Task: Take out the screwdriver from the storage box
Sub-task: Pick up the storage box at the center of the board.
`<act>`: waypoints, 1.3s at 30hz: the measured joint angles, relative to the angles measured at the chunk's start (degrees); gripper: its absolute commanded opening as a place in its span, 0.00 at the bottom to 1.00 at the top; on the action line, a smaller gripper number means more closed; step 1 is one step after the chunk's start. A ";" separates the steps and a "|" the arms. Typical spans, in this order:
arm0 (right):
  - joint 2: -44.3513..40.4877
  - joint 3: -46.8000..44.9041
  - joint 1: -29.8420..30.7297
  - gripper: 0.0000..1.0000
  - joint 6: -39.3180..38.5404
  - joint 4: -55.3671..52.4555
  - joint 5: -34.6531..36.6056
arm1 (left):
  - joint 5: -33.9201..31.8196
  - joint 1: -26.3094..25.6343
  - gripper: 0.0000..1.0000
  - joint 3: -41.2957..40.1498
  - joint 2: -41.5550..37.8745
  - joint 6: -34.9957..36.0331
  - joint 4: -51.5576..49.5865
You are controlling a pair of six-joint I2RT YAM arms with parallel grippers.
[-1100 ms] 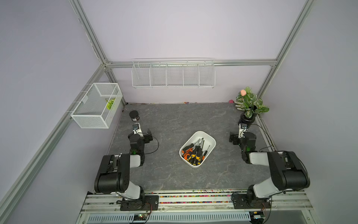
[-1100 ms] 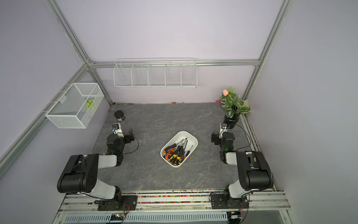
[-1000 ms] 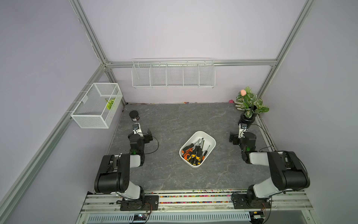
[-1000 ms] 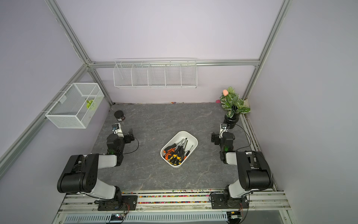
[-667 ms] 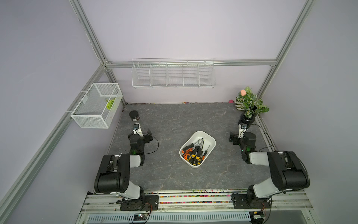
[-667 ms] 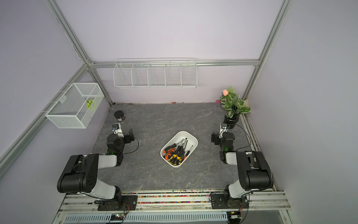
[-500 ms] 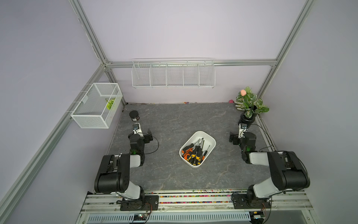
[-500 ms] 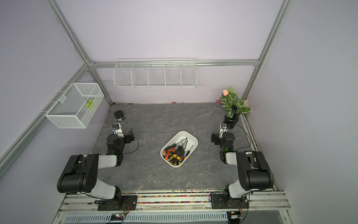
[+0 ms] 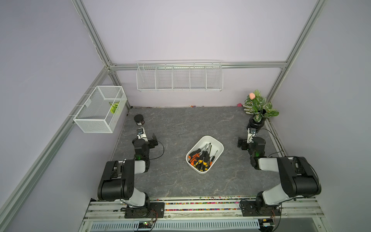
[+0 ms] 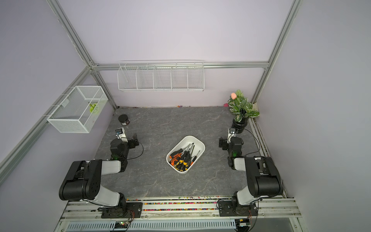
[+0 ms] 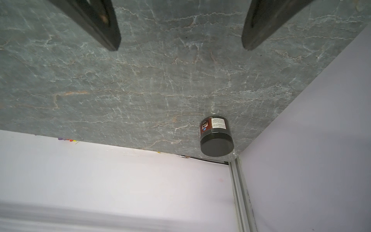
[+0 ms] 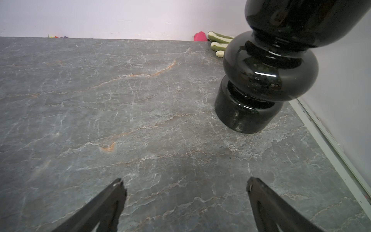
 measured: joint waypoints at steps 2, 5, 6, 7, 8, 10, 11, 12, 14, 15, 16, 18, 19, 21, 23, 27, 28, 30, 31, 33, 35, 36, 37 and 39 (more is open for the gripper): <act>0.00 0.00 -0.02 0.99 0.00 0.00 0.00 | -0.74 0.02 1.00 0.00 -0.17 -0.37 -0.02; 0.00 0.00 -0.02 0.99 0.00 0.00 0.02 | -1.22 0.02 1.00 0.00 -0.20 -0.83 -0.26; 0.00 0.00 -0.02 0.99 0.00 -0.02 0.02 | -1.40 0.02 1.00 0.00 -0.20 -0.87 -0.28; 0.00 0.00 -0.02 0.99 0.00 0.00 0.02 | -1.44 0.02 1.00 0.00 -0.20 -0.90 -0.31; 0.00 0.00 -0.02 0.99 0.00 -0.02 0.02 | -1.62 0.00 1.00 0.00 -0.20 -0.98 -0.31; 0.00 0.00 -0.02 0.99 0.00 -0.02 0.02 | -1.70 0.00 1.00 0.00 -0.20 -1.03 -0.37; 0.00 0.00 -0.02 0.99 0.00 0.00 0.00 | -1.84 0.02 1.00 0.00 -0.20 -1.03 -0.44; 0.00 0.00 -0.02 0.99 0.00 0.00 0.00 | -1.86 0.02 1.00 0.00 -0.20 -1.03 -0.48; 0.00 0.00 0.00 0.99 0.00 -0.02 0.00 | -1.88 0.02 1.00 0.00 -0.20 -1.03 -0.55; 0.00 0.00 -0.02 0.99 0.00 0.00 0.00 | -1.95 0.02 1.00 0.00 -0.20 -1.05 -0.63; 0.00 0.00 0.00 0.99 -0.02 0.00 0.00 | -1.99 0.02 1.00 0.00 -0.20 -1.05 -0.70; 0.00 0.00 0.00 0.99 0.00 -0.02 0.00 | -2.01 0.02 1.00 0.00 -0.20 -1.03 -0.72; 0.00 0.00 -0.02 0.99 0.00 -0.02 0.00 | -2.01 0.02 1.00 0.00 -0.20 -1.05 -0.72; 0.00 0.00 -0.02 0.99 0.00 -0.02 0.00 | -2.01 0.02 1.00 0.00 -0.20 -1.05 -0.76; 0.00 0.00 -0.02 0.99 0.00 -0.02 0.00 | -2.01 0.02 1.00 0.00 -0.20 -1.05 -0.87; 0.00 0.00 0.00 0.99 0.00 -0.02 0.00 | -1.99 0.02 1.00 0.00 -0.20 -1.05 -1.01; 0.00 0.00 -0.02 0.99 0.00 -0.02 0.00 | -1.99 0.02 1.00 0.00 -0.20 -1.05 -1.03; -0.02 0.00 -0.02 0.99 0.00 -0.02 0.00 | -2.01 0.02 1.00 0.00 -0.20 -1.05 -1.05; -0.02 0.00 -0.02 0.99 0.00 -0.02 0.00 | -2.01 0.02 1.00 0.00 -0.20 -1.05 -1.05; -0.02 0.00 -0.02 0.99 -0.02 -0.02 0.00 | -2.01 0.02 1.00 0.00 -0.20 -1.05 -1.05; -0.02 0.00 -0.02 0.99 -0.02 -0.02 -0.02 | -2.01 0.02 1.00 0.00 -0.20 -1.05 -1.07; -0.02 0.00 -0.02 0.99 -0.02 -0.02 0.00 | -2.01 0.00 1.00 0.00 -0.20 -1.05 -1.05; -0.02 0.00 -0.02 0.99 -0.02 -0.02 -0.02 | -2.01 0.00 1.00 0.00 -0.20 -1.05 -1.05; -0.02 0.00 -0.02 0.99 -0.02 -0.02 -0.02 | -2.01 0.00 1.00 0.00 -0.20 -1.05 -1.05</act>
